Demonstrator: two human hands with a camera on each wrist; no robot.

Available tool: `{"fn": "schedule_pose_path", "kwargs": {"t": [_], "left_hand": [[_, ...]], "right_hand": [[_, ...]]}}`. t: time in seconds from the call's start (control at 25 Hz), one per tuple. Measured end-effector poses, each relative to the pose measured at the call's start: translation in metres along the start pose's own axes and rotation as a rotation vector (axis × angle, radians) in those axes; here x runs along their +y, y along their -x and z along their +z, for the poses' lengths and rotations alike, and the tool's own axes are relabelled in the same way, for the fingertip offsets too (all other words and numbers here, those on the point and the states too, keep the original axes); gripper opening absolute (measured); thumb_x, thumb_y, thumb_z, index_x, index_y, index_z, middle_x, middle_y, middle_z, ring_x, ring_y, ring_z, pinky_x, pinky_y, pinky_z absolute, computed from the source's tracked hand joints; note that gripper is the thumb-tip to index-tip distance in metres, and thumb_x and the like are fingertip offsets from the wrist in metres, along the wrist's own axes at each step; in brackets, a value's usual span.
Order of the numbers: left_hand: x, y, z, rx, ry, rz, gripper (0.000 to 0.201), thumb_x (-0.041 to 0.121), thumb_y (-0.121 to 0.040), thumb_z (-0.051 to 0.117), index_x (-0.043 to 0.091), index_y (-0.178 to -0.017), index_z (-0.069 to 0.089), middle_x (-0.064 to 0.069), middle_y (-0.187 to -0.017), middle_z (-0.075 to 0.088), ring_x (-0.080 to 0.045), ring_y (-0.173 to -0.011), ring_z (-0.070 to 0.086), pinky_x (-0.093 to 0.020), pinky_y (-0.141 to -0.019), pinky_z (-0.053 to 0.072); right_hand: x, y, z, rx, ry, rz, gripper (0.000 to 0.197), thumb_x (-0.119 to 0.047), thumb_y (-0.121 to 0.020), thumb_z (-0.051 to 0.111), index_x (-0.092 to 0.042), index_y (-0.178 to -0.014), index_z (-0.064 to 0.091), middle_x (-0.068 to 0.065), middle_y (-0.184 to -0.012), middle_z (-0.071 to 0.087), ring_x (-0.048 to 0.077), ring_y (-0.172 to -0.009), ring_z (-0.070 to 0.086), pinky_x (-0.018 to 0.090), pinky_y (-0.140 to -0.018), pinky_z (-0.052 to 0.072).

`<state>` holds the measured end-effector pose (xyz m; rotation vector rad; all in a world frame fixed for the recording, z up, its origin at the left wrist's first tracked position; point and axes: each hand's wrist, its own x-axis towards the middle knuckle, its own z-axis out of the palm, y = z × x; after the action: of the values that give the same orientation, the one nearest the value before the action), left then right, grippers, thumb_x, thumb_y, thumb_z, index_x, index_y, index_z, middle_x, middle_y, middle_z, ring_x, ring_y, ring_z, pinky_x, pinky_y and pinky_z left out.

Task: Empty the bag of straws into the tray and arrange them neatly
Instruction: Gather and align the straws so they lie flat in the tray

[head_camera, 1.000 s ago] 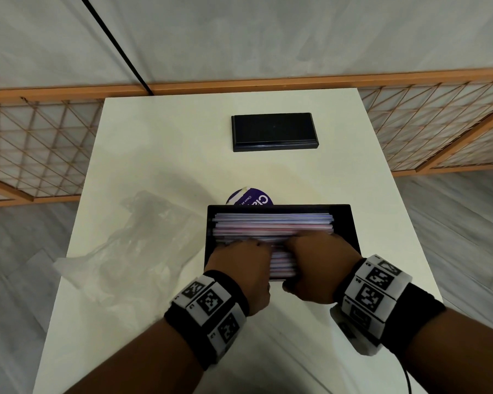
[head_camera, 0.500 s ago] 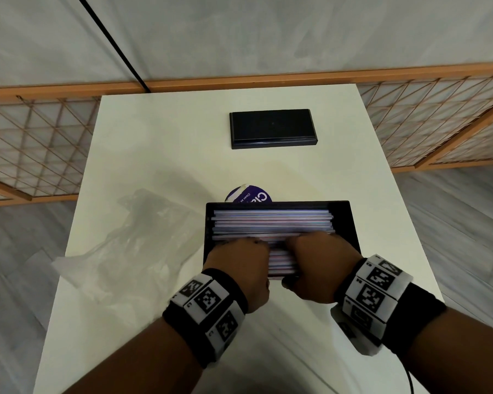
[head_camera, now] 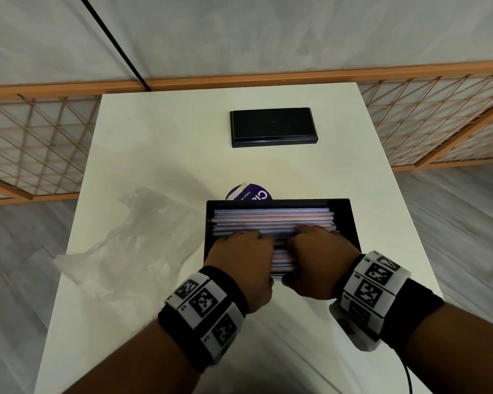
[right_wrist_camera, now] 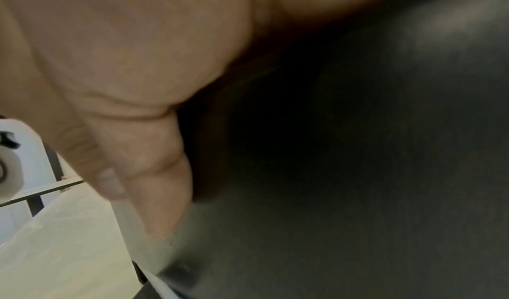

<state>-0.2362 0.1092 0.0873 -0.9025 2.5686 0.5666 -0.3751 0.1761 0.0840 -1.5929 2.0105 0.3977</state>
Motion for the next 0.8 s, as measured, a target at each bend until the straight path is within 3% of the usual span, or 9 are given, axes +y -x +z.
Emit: {"fn": "schedule_pose_path", "kwargs": {"t": [0.16, 0.36, 0.68, 0.8], "left_hand": [[-0.001, 0.002, 0.003, 0.007, 0.008, 0.018, 0.036, 0.036, -0.091, 0.061, 0.028, -0.126, 0.057, 0.006, -0.123, 0.065, -0.022, -0.115, 0.063, -0.036, -0.1, 0.051], [-0.007, -0.001, 0.008, -0.046, -0.012, -0.024, 0.041, 0.041, -0.089, 0.063, 0.026, -0.126, 0.062, 0.0, -0.134, 0.047, -0.024, -0.127, 0.046, -0.041, -0.106, 0.047], [-0.008, -0.002, 0.012, -0.027, -0.016, -0.022, 0.039, 0.041, -0.09, 0.061, 0.026, -0.125, 0.059, 0.003, -0.128, 0.058, -0.022, -0.122, 0.055, -0.039, -0.105, 0.047], [-0.006, -0.001, 0.009, -0.017, -0.011, -0.029, 0.038, 0.04, -0.09, 0.06, 0.026, -0.124, 0.059, 0.003, -0.126, 0.059, -0.022, -0.121, 0.056, -0.04, -0.104, 0.048]], "right_hand": [[-0.001, 0.007, -0.002, 0.06, 0.038, -0.019, 0.043, -0.053, -0.072, 0.062, -0.03, -0.109, 0.061, -0.007, -0.111, 0.058, 0.022, -0.108, 0.057, 0.039, -0.096, 0.046], [0.0, 0.01, 0.0, 0.044, -0.018, -0.001, 0.037, -0.049, -0.073, 0.059, -0.027, -0.101, 0.065, -0.006, -0.102, 0.067, 0.021, -0.095, 0.066, 0.034, -0.085, 0.054], [0.001, 0.012, 0.006, 0.04, -0.037, 0.014, 0.044, -0.053, -0.073, 0.06, -0.029, -0.109, 0.062, -0.009, -0.111, 0.062, 0.019, -0.107, 0.062, 0.032, -0.093, 0.049], [0.002, 0.011, 0.005, 0.047, -0.048, 0.004, 0.039, -0.051, -0.074, 0.061, -0.029, -0.107, 0.063, -0.008, -0.11, 0.064, 0.018, -0.105, 0.062, 0.03, -0.091, 0.049]]}}
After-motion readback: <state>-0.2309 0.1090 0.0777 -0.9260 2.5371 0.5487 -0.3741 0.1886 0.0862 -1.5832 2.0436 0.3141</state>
